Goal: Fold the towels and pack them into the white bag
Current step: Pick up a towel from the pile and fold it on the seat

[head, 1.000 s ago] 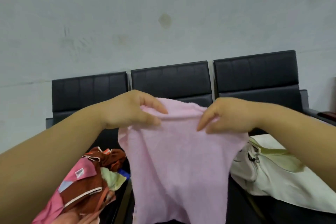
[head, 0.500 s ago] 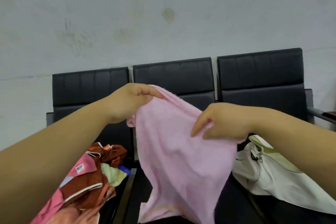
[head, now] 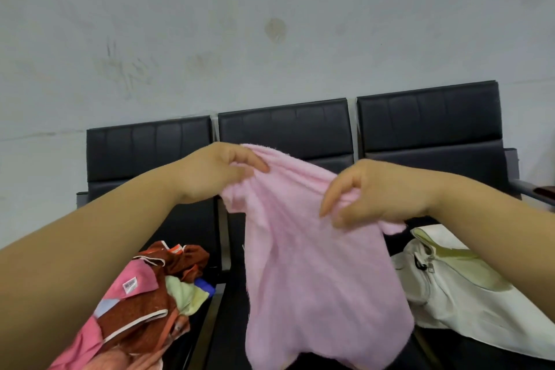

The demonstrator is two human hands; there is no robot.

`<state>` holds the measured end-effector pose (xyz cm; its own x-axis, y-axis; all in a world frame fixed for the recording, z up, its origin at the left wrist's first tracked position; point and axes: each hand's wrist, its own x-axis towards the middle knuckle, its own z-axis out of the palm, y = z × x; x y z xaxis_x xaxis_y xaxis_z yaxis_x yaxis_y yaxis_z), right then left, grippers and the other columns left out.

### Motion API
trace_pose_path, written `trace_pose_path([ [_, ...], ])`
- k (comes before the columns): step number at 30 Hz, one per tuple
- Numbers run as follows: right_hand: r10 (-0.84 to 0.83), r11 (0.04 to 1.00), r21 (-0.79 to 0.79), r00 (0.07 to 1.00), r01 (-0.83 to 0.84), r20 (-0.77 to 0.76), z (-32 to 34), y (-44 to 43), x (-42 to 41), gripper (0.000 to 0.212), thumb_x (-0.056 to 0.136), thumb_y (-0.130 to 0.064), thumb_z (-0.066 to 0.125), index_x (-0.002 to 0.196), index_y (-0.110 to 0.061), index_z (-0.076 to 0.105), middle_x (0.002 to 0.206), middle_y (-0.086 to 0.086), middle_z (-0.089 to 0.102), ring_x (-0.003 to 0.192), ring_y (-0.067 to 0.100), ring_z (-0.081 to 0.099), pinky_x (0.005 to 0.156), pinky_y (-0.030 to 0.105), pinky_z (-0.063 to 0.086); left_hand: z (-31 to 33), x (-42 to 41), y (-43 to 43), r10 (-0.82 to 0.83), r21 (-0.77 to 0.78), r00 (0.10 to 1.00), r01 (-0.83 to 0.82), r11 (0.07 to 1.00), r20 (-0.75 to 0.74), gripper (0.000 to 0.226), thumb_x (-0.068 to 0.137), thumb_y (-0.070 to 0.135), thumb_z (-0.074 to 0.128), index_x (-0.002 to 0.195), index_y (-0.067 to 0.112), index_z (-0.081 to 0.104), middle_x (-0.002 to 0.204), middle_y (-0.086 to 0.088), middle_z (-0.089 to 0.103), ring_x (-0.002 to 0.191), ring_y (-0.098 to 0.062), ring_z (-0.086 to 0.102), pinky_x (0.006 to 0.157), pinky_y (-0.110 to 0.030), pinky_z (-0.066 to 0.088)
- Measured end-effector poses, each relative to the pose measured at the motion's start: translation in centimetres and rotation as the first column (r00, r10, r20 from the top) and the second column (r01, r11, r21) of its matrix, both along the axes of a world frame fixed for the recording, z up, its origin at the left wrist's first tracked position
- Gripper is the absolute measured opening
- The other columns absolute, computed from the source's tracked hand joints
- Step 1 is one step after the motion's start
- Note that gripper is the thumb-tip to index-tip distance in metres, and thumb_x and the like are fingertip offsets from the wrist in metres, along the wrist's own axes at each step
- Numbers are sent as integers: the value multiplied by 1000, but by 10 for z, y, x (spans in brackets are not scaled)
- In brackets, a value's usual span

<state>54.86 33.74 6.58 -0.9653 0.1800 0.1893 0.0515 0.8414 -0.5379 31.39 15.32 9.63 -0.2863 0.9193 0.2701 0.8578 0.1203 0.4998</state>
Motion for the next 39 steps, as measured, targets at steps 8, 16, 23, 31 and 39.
trace_pose_path([
  [8,-226,974,-69,957,217,-182,19,18,9,29,99,-26,61,93,-47,79,110,-32,66,102,-7,61,85,14,44,-8,27,6,-180,1,941,187,982,288,30,96,2,63,89,24,83,102,10,76,95,-5,69,83,-21,53],
  [16,-178,958,-269,937,95,-301,15,5,17,24,98,-20,61,91,-34,78,107,-27,69,105,3,65,89,23,51,7,32,9,-156,-276,926,59,959,-345,30,98,16,63,98,42,79,106,36,67,102,13,59,91,-9,39],
  [23,-140,946,314,973,77,183,8,6,19,24,87,-32,75,93,-55,75,104,-30,68,92,5,66,89,30,55,-1,33,18,-82,107,944,50,993,318,35,102,10,54,97,31,81,114,13,73,109,-13,69,82,-24,54],
  [31,-166,986,-17,978,165,-128,16,11,21,30,101,-25,57,93,-45,78,116,-33,64,109,-9,58,92,16,42,-9,32,10,-239,-435,949,131,891,-205,27,82,20,82,94,43,79,99,34,67,93,7,62,83,-13,42],
  [39,11,1000,20,997,-13,81,-12,9,11,27,77,-21,86,92,-43,78,107,-30,68,102,-7,63,93,15,47,-28,-1,15,-16,123,992,0,992,128,26,97,15,65,94,36,80,115,23,70,106,-18,68,88,-40,59],
])
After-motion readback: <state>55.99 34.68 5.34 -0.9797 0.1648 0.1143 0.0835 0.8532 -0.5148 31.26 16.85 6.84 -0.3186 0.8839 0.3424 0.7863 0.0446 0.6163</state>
